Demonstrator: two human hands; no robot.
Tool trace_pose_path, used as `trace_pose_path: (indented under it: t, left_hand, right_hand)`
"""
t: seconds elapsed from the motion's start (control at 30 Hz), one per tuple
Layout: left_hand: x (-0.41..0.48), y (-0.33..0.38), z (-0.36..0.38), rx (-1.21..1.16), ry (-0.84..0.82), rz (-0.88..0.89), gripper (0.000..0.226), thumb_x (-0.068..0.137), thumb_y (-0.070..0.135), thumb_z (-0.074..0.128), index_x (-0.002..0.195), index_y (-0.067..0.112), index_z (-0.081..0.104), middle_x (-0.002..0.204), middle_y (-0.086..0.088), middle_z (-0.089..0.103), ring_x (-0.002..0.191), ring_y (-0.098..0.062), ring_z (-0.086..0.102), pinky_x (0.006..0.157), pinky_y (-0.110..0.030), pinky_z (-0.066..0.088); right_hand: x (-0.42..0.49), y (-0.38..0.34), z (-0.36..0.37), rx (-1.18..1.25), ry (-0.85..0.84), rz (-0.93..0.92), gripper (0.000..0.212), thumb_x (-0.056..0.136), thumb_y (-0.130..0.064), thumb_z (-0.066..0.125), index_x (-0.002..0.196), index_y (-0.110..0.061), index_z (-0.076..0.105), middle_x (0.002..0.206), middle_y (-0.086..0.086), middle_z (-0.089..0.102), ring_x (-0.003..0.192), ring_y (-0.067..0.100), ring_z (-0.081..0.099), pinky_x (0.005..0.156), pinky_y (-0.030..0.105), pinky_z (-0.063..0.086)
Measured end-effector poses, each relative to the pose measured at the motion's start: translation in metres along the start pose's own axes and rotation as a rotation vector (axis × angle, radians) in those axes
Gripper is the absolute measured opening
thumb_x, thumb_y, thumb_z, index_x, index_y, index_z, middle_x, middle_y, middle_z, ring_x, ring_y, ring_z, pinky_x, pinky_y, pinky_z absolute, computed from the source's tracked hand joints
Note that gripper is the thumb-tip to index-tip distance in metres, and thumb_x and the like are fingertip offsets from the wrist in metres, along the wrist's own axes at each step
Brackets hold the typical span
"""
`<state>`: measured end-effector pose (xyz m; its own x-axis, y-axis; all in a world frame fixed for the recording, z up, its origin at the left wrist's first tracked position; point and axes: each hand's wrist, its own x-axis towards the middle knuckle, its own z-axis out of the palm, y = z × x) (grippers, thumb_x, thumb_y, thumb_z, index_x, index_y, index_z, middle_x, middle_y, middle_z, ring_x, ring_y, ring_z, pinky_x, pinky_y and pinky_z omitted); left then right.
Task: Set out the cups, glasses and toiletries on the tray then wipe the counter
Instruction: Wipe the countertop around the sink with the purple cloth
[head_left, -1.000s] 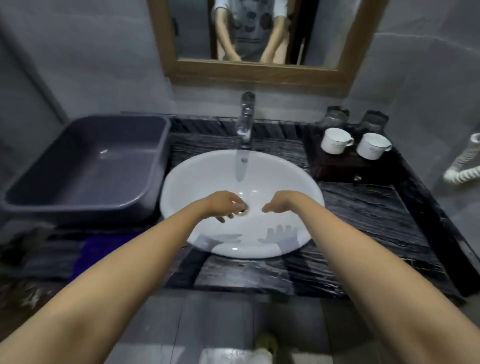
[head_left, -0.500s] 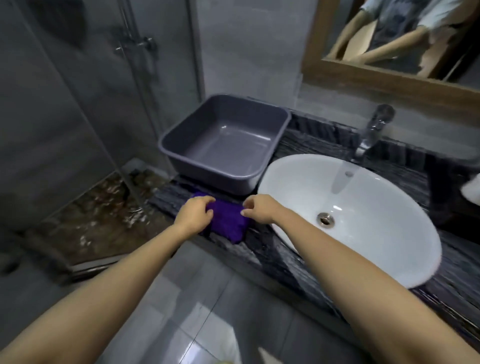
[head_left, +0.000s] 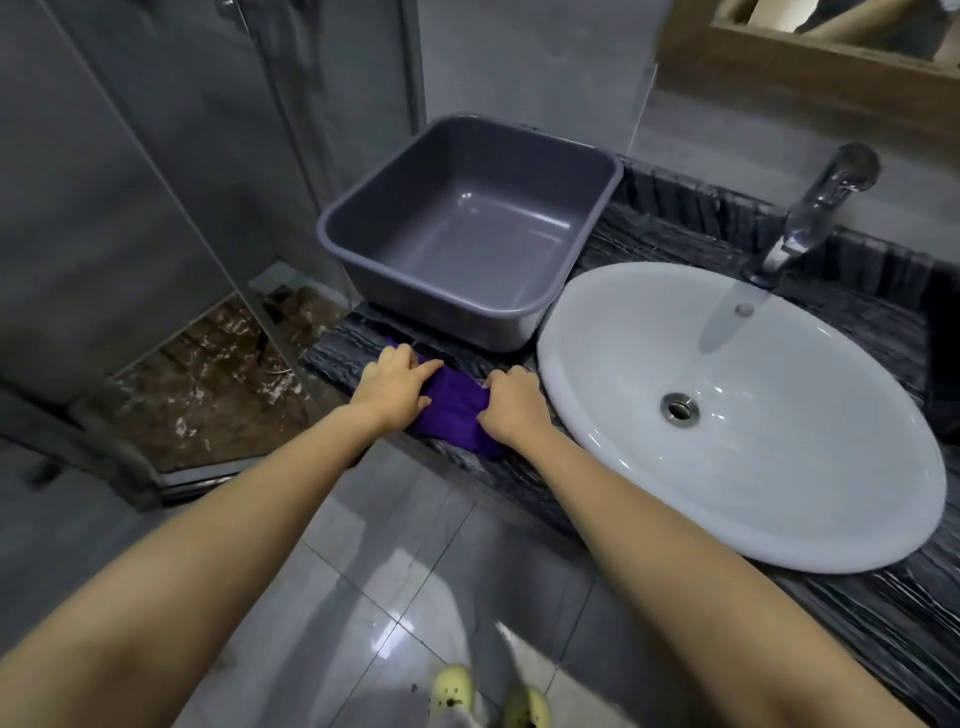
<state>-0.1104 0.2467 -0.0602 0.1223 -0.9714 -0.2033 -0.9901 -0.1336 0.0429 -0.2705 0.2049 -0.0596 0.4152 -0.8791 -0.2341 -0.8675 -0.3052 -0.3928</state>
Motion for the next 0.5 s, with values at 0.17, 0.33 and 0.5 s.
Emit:
trace_pose_path:
  t: [0.17, 0.33, 0.5]
  left_hand:
    - [0.008, -0.004, -0.008, -0.185, 0.046, 0.100, 0.045, 0.074, 0.022, 0.070, 0.115, 0.016, 0.054, 0.136, -0.006, 0.044, 0.129, -0.027, 0.035, 0.105, -0.043, 0.028]
    - [-0.003, -0.004, -0.028, -0.501, -0.017, 0.148, 0.038, 0.067, 0.023, 0.079, 0.091, 0.022, 0.049, 0.093, 0.000, 0.062, 0.086, -0.021, 0.059, 0.075, -0.031, 0.044]
    - [-0.013, 0.028, -0.074, -0.516, -0.046, 0.332, 0.032, 0.068, 0.028, 0.079, 0.092, 0.027, 0.058, 0.088, 0.001, 0.066, 0.082, -0.016, 0.061, 0.072, -0.022, 0.042]
  right_hand:
    - [-0.003, 0.006, -0.015, 0.318, -0.047, 0.025, 0.034, 0.077, -0.014, 0.071, 0.109, -0.012, 0.059, 0.114, 0.012, 0.063, 0.101, 0.025, 0.056, 0.086, 0.032, 0.045]
    - [-0.020, 0.014, -0.054, 0.426, -0.016, -0.042, 0.031, 0.076, -0.012, 0.072, 0.106, -0.012, 0.065, 0.111, 0.008, 0.066, 0.089, 0.015, 0.053, 0.080, 0.024, 0.041]
    - [-0.045, 0.032, -0.111, 0.433, 0.046, -0.062, 0.029, 0.074, -0.007, 0.072, 0.102, -0.011, 0.068, 0.107, 0.009, 0.069, 0.089, 0.016, 0.057, 0.083, 0.028, 0.045]
